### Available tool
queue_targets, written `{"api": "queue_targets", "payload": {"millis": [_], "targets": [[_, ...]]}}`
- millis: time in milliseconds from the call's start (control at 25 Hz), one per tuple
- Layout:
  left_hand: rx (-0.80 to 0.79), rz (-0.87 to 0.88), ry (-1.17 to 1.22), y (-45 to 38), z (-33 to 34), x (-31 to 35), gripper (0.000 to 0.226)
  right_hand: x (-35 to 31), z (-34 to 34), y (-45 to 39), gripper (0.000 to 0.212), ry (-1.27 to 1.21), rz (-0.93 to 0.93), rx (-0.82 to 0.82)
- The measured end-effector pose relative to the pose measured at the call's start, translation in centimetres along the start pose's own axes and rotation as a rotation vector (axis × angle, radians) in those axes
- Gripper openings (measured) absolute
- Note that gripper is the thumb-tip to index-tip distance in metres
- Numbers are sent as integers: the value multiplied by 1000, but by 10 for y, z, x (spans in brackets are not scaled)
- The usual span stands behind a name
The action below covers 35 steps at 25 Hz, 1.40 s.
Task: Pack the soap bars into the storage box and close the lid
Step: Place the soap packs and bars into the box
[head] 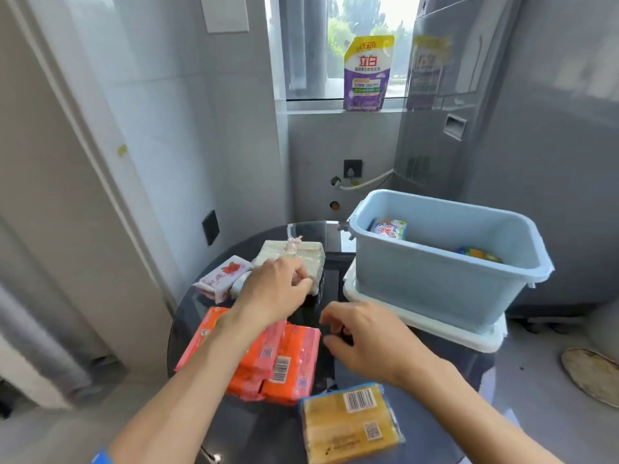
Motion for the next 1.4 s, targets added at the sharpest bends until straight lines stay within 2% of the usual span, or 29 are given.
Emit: {"api": "queue_targets", "payload": {"millis": [80,120,200,240,320,400,480,600,720,840,960,1040,1080,1160,1280,1400], "targets": [[-187,25,-140,26,8,-3,27,-10,12,10,35,-45,28,-354],[-255,43,-243,35,12,0,37,-13,14,15,43,-36,45,-463],[-267,35,-443,41,15,3,55,-13,16,26,68,9,125,-624],[-265,-13,-481,42,12,1,60,-12,17,31,82,52,158,-692],[-357,-148,-452,41,5,-9,69,-14,24,41,102,201,145,-743],[-465,-193,-394,39,4,-19,74,-14,33,46,101,316,108,-678],[-476,-213,-326,38,4,-24,81,-12,33,44,91,327,101,-612],[-473,-254,-183,32,1,-27,89,-8,22,38,84,244,117,-617],[-450,-310,213,28,-7,-32,73,-6,11,39,69,65,209,-573],[-410,-357,834,26,-14,-26,58,2,-14,43,57,-266,316,-396],[-371,-267,1490,26,-15,-6,52,4,-44,41,48,-862,368,-136],[-333,-303,1701,24,-11,12,48,9,-59,36,41,-1274,428,146],[-313,-336,1750,23,-8,21,46,15,-65,34,40,-1467,470,271],[-288,-330,1802,21,-5,37,45,24,-77,33,49,-1694,525,386],[-334,-258,1797,13,-10,60,50,42,-100,39,62,-1698,515,435],[-323,-146,1658,-17,-21,94,50,58,-124,43,55,-1588,479,530]]}}
Point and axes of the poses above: each hand's wrist, its own y-axis away from the middle knuckle, its own z-axis out of the palm, x = y × z, the point moved 1 cm from there along -y, towards the middle knuckle, and after that the axes turned 14 degrees about -y, right-handed, at the moved point
